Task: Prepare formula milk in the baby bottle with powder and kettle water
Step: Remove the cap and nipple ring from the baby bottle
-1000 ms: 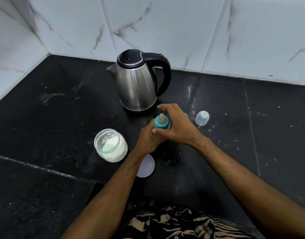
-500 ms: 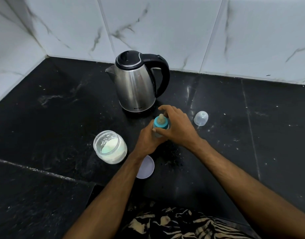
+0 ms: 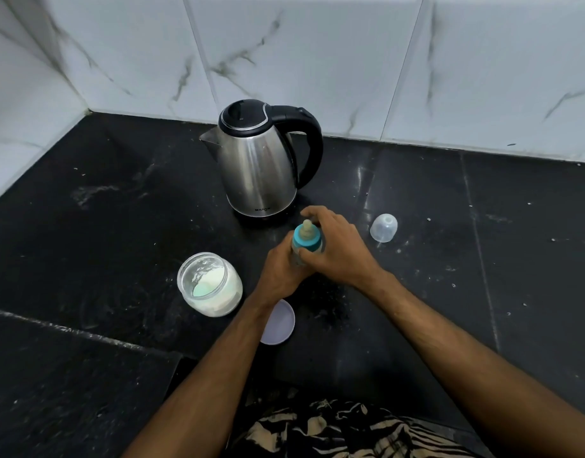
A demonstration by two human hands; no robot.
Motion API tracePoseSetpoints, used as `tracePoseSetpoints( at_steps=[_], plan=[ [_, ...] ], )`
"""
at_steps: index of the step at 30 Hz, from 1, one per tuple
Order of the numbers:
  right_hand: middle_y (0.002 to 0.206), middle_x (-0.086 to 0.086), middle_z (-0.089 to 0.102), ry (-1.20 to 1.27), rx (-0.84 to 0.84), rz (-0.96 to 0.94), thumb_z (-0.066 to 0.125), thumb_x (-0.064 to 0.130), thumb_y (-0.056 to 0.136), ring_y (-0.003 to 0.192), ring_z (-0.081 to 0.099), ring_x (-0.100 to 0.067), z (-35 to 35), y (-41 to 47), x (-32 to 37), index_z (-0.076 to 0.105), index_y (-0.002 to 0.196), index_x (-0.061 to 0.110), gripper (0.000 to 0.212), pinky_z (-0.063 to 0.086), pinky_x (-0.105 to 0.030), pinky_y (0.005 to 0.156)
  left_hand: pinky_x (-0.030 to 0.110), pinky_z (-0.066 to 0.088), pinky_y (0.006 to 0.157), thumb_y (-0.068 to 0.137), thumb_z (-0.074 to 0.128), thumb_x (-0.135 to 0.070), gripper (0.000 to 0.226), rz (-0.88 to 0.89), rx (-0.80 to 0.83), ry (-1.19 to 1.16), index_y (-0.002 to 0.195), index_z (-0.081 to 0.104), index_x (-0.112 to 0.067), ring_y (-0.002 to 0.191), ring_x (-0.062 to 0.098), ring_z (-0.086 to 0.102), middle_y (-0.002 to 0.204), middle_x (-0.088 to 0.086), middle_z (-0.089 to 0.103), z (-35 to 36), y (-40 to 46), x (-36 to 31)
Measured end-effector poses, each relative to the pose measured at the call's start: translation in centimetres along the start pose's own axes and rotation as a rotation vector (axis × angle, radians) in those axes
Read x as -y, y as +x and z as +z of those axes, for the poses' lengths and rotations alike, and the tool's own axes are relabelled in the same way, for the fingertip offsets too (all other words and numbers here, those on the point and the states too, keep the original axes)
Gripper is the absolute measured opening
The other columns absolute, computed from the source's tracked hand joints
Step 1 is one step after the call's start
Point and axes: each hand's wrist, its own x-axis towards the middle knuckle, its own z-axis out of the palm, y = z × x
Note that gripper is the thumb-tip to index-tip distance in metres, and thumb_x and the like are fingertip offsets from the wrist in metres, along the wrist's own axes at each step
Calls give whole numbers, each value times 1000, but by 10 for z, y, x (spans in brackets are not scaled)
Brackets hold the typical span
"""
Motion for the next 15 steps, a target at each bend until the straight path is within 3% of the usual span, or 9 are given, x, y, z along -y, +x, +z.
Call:
tracePoseSetpoints(
  at_steps=[4,6,10,12,15],
  plan=[
    [134,2,51,25,31,-1,77,47,74,119,52,-15,-2,1,-2,42,140,24,78,45,-39,101,15,49,96,80,78,-22,58,29,-10,17,132,52,-21,107,-7,59,121,-11,62,1,0,0],
    [128,2,54,1,2,17,78,52,73,115,52,-14,1,2,-4,43,138,23,78,46,-37,99,13,46,96,80,79,-23,62,38,-7,21,135,50,-20,113,-1,57,126,-8,61,1,0,-2],
    [122,2,60,8,-16,-12,78,37,76,109,53,-14,0,3,-2,46,135,22,69,47,-39,97,-1,41,83,78,80,-21,64,2,-11,9,134,51,-22,102,-14,56,116,-21,57,0,0,-1],
    [125,1,59,44,22,-48,75,33,75,112,53,-14,-1,1,-1,45,138,21,71,46,-39,100,0,43,82,79,80,-22,59,-3,-16,13,131,52,-26,102,-16,58,110,-23,60,0,0,0],
    [135,0,50,65,39,-67,74,42,73,121,50,-15,1,-1,-4,42,141,20,78,44,-35,104,4,45,83,81,78,-24,54,6,-19,33,129,53,-26,103,-15,58,109,-23,61,1,0,1]
  ],
)
